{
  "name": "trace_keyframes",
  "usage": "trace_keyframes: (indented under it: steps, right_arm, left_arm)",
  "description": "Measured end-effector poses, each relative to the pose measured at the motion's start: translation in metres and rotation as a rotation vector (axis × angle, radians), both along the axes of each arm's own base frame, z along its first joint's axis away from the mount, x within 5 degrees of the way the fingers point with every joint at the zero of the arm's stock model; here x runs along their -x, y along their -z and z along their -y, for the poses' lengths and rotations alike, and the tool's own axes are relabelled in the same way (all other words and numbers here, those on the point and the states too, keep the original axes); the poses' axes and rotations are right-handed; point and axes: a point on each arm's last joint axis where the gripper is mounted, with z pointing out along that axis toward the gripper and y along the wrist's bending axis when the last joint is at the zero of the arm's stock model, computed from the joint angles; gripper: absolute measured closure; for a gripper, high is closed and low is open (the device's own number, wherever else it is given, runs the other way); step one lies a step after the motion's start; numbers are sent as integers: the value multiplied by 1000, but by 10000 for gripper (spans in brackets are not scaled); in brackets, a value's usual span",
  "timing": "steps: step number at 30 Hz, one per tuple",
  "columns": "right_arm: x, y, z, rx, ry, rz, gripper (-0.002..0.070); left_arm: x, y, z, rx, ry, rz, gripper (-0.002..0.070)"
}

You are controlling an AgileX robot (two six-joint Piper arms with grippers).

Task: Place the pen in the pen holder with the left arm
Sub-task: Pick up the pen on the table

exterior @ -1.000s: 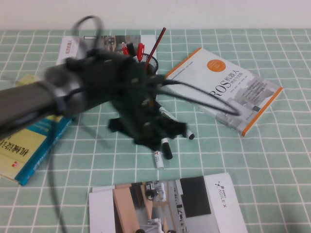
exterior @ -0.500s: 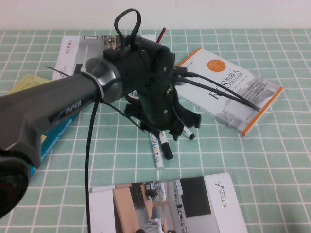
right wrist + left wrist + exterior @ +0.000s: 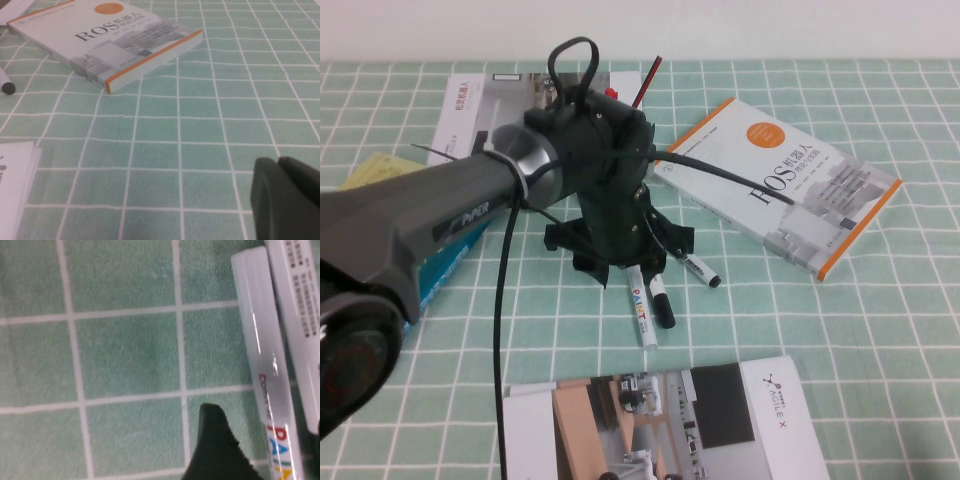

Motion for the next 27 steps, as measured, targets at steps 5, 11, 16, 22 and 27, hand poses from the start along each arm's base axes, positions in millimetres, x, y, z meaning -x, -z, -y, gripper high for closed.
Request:
trace_keyframes:
  steps: [5, 11, 16, 22, 27]
  right_arm:
    - [0, 0, 0, 0, 0, 0, 696]
    - [0, 0, 0, 0, 0, 0, 696]
    - [0, 0, 0, 0, 0, 0, 696]
    - [0, 0, 0, 0, 0, 0, 696]
    - [0, 0, 0, 0, 0, 0, 696]
  left_arm:
    - [-2, 16, 3, 6, -9, -31, 314]
    - [-5, 25, 5, -1, -11, -44, 321]
    - [-5, 25, 3, -17, 17, -50, 448]
    - [-2, 26, 2, -43, 93, -73, 569]
    - [4, 18, 5, -7, 161, -107, 569]
